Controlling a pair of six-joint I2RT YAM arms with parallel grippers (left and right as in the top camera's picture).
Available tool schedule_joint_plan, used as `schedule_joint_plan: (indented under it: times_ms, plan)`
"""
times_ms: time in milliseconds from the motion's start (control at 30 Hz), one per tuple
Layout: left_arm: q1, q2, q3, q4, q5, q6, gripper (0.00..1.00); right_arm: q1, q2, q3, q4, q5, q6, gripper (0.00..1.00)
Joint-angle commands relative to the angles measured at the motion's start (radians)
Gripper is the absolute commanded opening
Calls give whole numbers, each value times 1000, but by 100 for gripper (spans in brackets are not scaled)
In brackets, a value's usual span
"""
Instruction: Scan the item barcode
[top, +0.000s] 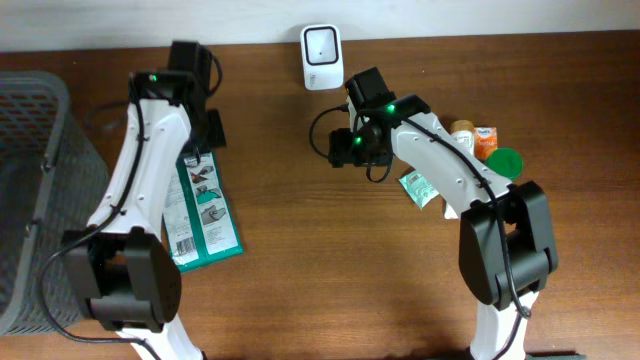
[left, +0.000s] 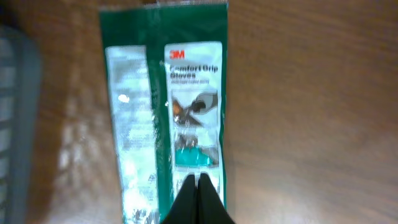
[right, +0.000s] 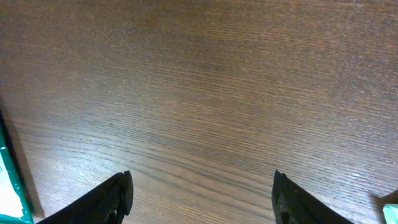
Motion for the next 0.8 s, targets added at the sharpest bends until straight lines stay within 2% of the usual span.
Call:
schedule_joint_plan:
  times_ms: [0,200,433,767]
  plan:
    - [51,-34,-185,154,-19,-10,0,-2,11,-5,-3,5,8,69]
    - [118,-34,-375,376,-58,20,0,-2,11,-5,-3,5,7,69]
    - [105,-34,-503,513,-56,75,0,-2,11,-5,-2,5,7,69]
    - [37,-30,-605,541,171,97,0,-2,11,-5,-10,5,7,69]
